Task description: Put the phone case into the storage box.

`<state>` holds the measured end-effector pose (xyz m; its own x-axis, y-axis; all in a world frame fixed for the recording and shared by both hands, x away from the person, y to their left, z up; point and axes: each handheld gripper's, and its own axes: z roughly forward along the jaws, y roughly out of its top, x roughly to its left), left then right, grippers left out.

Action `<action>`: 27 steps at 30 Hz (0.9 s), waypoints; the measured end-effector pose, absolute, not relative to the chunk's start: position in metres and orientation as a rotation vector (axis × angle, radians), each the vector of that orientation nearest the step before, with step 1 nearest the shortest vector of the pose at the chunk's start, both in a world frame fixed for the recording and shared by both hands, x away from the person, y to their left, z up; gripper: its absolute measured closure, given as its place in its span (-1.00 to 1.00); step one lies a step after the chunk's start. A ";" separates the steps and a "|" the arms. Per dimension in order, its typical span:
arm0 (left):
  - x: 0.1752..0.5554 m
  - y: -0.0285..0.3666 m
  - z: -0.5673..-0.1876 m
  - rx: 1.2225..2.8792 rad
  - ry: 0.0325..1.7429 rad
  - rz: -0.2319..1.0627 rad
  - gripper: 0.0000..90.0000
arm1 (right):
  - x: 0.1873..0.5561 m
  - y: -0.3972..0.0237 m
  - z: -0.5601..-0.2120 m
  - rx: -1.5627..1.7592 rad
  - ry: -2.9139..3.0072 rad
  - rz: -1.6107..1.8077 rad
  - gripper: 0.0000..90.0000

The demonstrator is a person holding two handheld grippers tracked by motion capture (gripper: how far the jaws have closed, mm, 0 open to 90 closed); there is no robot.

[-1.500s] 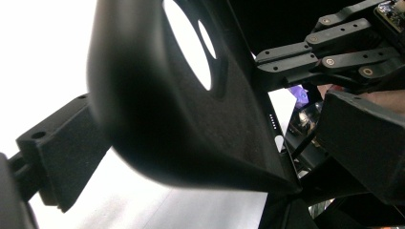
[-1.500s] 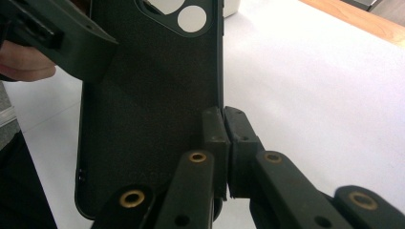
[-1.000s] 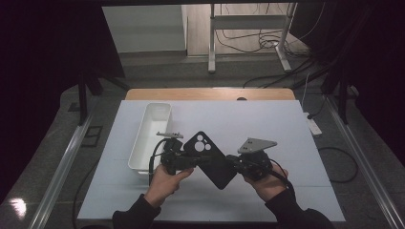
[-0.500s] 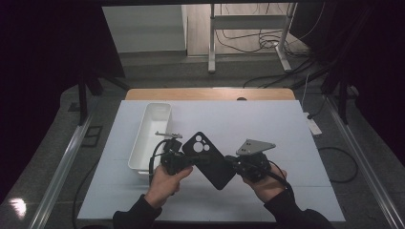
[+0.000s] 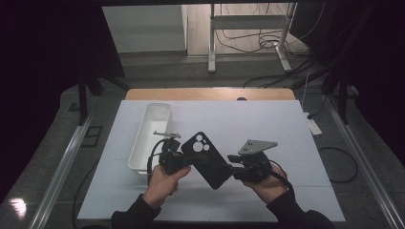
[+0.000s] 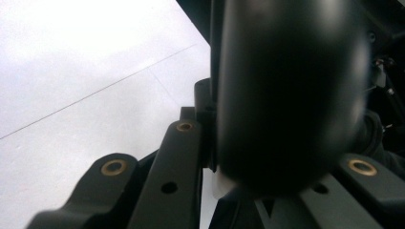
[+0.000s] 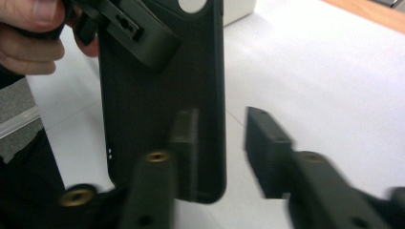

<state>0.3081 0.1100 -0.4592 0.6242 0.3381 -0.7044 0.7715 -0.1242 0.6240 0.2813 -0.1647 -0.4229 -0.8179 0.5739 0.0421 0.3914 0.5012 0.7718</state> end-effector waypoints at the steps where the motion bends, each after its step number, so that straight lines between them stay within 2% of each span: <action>1: 0.308 0.110 -0.459 1.722 0.913 -0.474 0.90 | 0.281 -0.166 -0.423 0.824 2.528 1.221 0.11; 7: 0.307 0.114 -0.456 1.737 0.894 -0.461 0.90 | 0.289 -0.171 -0.429 0.886 2.616 1.301 -0.58; 9: 0.307 0.115 -0.456 1.737 0.889 -0.464 0.90 | 0.290 -0.172 -0.431 0.891 2.635 1.306 -0.77; 11: 0.307 0.116 -0.455 1.741 0.880 -0.458 0.90 | 0.290 -0.171 -0.434 0.900 2.648 1.299 -0.88; 16: 0.306 0.117 -0.454 1.758 0.855 -0.460 0.89 | 0.291 -0.171 -0.437 0.903 2.667 1.335 -1.00; 27: 0.304 0.116 -0.454 1.780 0.792 -0.467 0.89 | 0.298 -0.178 -0.442 0.908 2.720 1.512 -1.00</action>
<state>0.3044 0.1155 -0.4539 0.7011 0.2866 -0.6529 0.7102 -0.1980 0.6756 0.2980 -0.1783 -0.4420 -0.8385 0.4224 0.3441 0.5153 0.4096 0.7528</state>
